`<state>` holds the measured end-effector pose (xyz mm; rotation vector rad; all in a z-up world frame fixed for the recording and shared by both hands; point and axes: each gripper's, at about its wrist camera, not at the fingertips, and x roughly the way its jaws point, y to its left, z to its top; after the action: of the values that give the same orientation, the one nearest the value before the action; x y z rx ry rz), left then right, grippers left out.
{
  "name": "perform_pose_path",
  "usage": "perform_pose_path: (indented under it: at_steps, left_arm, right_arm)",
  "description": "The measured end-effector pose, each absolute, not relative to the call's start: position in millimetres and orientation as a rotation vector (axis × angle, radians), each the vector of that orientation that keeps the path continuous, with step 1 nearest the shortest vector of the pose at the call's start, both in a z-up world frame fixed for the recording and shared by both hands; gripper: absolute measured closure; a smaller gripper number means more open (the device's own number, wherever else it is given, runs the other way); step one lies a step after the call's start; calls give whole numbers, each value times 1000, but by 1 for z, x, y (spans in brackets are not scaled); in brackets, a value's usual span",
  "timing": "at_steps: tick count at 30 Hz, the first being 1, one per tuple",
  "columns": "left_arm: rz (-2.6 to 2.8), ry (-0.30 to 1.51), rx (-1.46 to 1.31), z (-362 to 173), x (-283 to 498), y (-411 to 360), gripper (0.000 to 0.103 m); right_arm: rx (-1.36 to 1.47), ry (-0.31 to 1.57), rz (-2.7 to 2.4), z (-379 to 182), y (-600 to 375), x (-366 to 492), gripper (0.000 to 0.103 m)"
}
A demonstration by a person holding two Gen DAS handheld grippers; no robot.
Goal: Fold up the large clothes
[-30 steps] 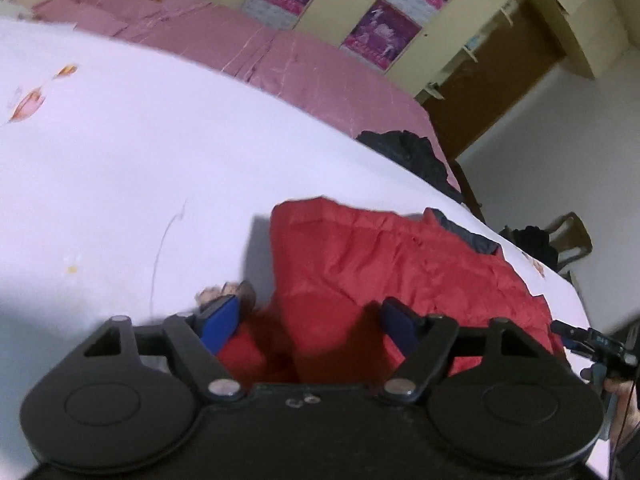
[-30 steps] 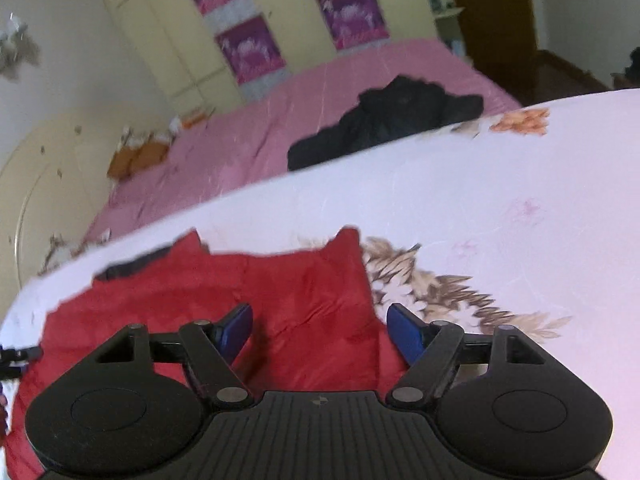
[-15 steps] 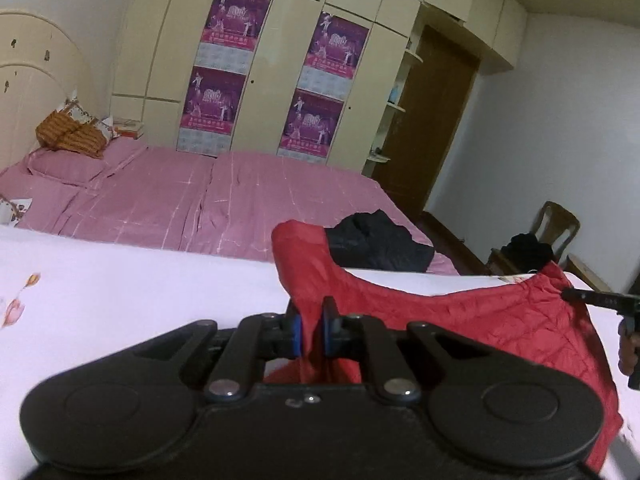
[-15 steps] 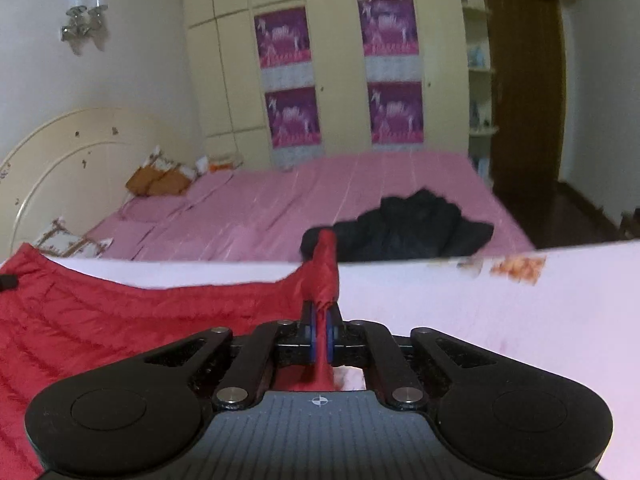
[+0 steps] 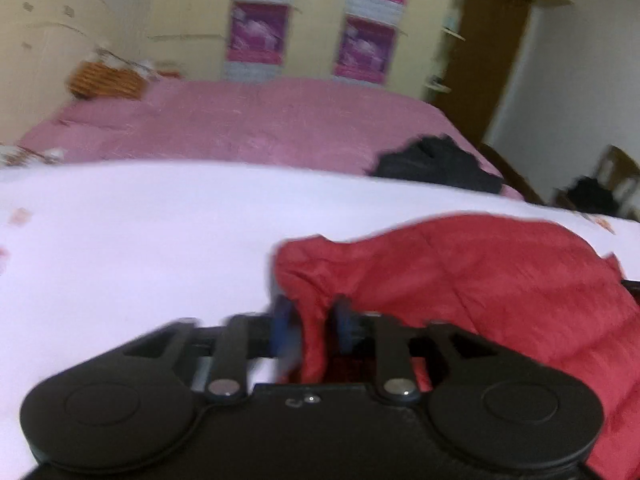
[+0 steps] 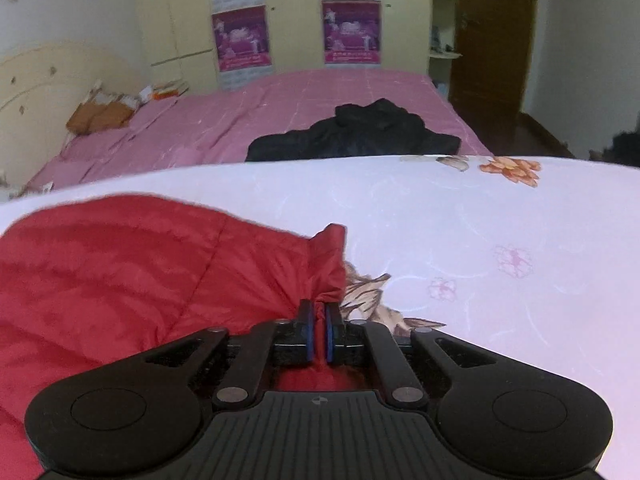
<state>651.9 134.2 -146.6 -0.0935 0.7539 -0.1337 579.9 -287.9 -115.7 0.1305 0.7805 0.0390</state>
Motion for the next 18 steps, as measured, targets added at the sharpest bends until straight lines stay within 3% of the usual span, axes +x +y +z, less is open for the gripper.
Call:
perform_pose_path:
  at_steps: [1,2,5,8,13,18]
  left_arm:
    - [-111,720,-99,-137,644,138,65]
    - [-102,684,-110,-126,636,140,64]
    - [-187,629,-111,-98,613,120,64]
    - [-308,693,-54,-93,612,70,61]
    - [-301,746,57,-128,627,19,58]
    - [-291,748,-65,-146,636,39,58]
  right_arm:
    - [136,722,8,-103,-289,572,44]
    - [137,665,12,-91,-289,563,42]
    - [138,626,126,-63,-272,549,42]
    - [92,643,265,-57,-231,547,42]
    - [-33,791,304,-92,-173,562,42]
    - [60,836,271,-119,-191,577,42]
